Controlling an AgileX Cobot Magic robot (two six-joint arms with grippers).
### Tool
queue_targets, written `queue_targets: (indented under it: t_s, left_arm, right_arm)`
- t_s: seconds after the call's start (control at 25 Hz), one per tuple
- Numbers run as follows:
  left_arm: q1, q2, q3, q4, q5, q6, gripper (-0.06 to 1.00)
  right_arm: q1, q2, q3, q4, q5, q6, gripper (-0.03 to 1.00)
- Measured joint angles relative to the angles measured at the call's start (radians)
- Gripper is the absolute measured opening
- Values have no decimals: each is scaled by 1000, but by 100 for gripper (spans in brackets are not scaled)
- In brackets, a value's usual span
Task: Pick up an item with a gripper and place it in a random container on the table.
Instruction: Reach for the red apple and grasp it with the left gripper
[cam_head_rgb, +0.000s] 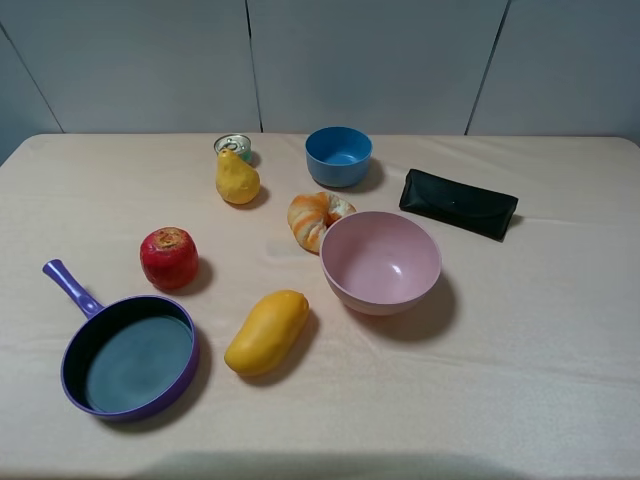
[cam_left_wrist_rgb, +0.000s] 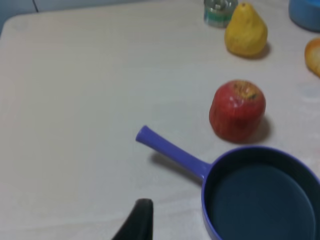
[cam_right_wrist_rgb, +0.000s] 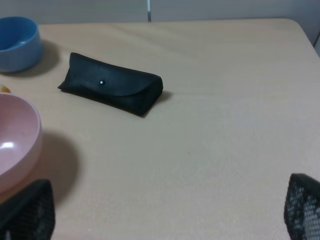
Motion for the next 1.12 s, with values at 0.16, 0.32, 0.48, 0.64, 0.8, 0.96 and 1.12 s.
queue_targets:
  t_s: [0.16, 0.32, 0.48, 0.64, 0.8, 0.96, 1.12]
  left_arm:
    - [0, 83, -46, 0, -1, -2, 96]
    - [0, 218, -93, 0, -3, -2, 96]
    - [0, 363, -153, 0, -4, 17, 96]
    - [0, 500, -227, -4, -4, 52, 96]
    - [0, 632, -295, -5, 0, 91, 96]
    - [0, 752, -342, -7, 1, 122, 96]
    - [0, 874, -358, -26, -4, 162, 96]
  right_arm:
    - [0, 0, 0, 0, 0, 0, 69]
    - [0, 0, 0, 0, 0, 0, 69]
    - [0, 0, 0, 0, 0, 0, 69]
    - [0, 0, 0, 0, 0, 0, 69]
    - [0, 0, 0, 0, 0, 0, 69]
    - [0, 0, 0, 0, 0, 0, 69]
    - [0, 0, 0, 0, 0, 0, 69]
